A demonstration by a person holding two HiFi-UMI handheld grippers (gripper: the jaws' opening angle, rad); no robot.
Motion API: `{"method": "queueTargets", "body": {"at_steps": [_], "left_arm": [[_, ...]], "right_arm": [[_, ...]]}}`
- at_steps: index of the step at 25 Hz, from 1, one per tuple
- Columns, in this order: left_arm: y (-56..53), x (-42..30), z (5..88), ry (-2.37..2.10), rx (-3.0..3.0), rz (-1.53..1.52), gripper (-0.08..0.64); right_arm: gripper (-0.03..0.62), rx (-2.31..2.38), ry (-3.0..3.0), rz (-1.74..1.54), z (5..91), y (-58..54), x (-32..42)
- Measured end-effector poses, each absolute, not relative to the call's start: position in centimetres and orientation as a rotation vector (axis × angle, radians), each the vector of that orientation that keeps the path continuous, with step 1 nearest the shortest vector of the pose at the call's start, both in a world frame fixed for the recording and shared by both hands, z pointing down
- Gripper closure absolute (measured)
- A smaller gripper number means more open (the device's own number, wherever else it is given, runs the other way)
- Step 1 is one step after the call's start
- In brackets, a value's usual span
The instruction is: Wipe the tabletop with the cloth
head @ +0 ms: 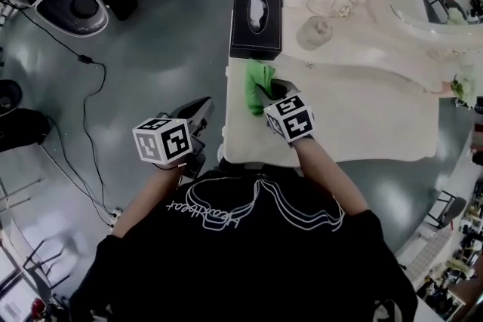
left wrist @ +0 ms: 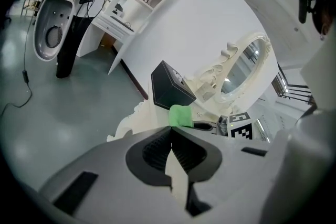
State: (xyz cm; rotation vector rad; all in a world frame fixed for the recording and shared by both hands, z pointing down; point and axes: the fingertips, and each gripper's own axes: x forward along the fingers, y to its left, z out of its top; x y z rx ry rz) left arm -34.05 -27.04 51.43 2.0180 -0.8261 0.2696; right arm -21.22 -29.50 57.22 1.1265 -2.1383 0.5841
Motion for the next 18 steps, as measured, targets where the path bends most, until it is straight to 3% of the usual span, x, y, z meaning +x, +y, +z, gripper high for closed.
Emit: {"method": "queueTargets", "body": {"at_steps": [18], "left_arm": [[-24.4,-29.2,49.4,-0.933,2.0,0.228,0.555]], "right_arm": [[0.537,1.094,-2.158,0.546,56.9,-27.8,-14.7]]}}
